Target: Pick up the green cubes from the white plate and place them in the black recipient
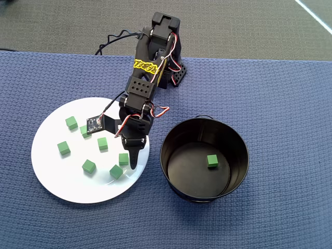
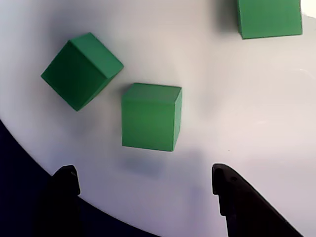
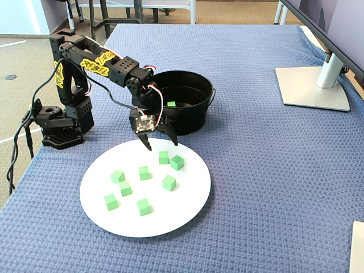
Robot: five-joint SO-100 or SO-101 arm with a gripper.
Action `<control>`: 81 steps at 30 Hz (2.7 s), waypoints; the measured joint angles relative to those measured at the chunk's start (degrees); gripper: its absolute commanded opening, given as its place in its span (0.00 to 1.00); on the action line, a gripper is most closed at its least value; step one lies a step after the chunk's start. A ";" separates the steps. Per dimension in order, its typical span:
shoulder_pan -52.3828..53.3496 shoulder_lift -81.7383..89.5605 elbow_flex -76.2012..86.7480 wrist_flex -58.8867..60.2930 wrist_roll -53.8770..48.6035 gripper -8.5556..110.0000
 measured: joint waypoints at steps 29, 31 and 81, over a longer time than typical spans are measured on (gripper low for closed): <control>4.13 -4.57 -3.16 -3.08 -0.70 0.27; 4.57 -4.57 -3.16 -3.08 -0.70 0.26; -34.72 4.22 -27.07 17.49 35.51 0.43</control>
